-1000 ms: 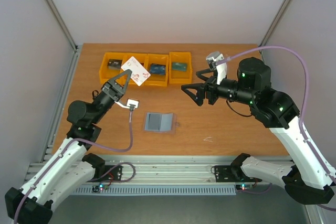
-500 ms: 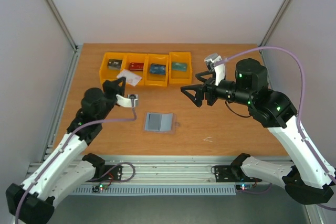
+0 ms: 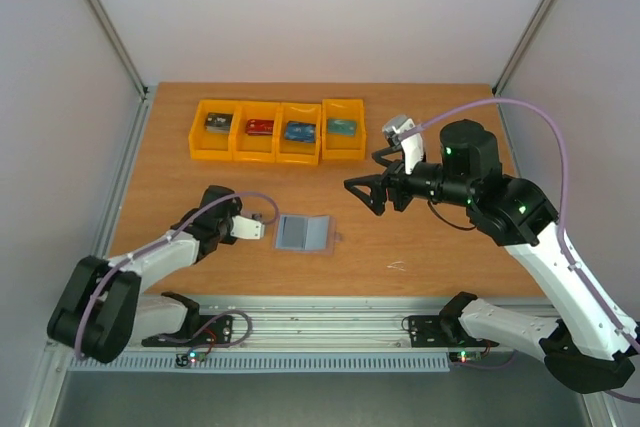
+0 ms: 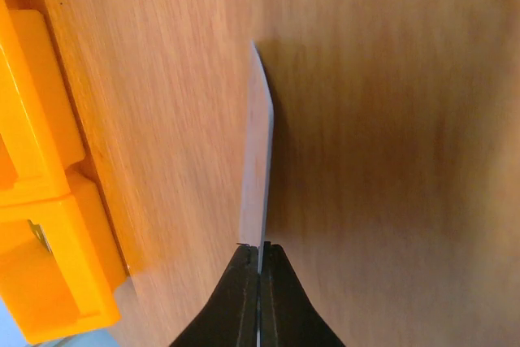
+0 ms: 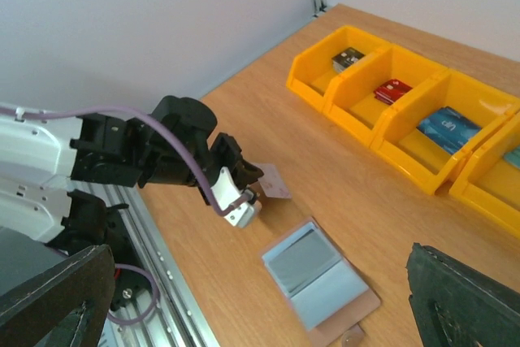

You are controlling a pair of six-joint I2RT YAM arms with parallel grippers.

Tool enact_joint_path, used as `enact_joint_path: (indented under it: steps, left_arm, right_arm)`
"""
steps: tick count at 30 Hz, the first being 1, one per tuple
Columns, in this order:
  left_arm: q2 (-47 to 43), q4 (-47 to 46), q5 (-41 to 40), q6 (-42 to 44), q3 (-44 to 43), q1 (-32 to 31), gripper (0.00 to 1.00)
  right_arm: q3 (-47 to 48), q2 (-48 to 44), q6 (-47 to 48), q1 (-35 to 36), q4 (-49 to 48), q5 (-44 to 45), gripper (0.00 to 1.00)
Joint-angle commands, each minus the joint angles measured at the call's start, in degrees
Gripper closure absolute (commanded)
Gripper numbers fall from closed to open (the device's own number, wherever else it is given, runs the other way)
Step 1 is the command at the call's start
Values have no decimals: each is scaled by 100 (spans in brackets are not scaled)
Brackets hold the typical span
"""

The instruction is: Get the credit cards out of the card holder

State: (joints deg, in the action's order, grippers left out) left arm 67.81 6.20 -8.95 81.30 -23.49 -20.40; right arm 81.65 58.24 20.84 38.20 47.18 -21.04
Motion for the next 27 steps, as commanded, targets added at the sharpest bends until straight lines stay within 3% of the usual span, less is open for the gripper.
enact_joint_path:
  steps: [1,6,8,12,16,19,24,27]
  left_arm:
    - [689,-1202,129,249,-27,53,100]
    - [1507,-1698,188,264,-285,54,100]
    - [1726,-2355,295,347,-137,69,100]
    - [2117,-2626,589,570,150,76,99]
    - [2159,-3064,724,824,396,80,71]
    - [2009,-2897,723,835,474,80,48]
    - [1360,-2470,603,790,705,55,31]
    - [682,-1622,591,433,536,37,25]
  right_arm:
    - [-53,5,263,-23,-22,-57,2]
    - [86,462,339,-46,-25,-134,2]
    - [159,661,313,-51,-47,-216,2]
    - [245,994,256,-59,-135,-228,1]
    - [378,1180,294,-68,-74,-236,2]
    - [461,1300,339,-72,-83,-324,1]
    - [623,1484,201,-68,10,-506,2]
    - [593,1579,-97,-70,51,-364,2]
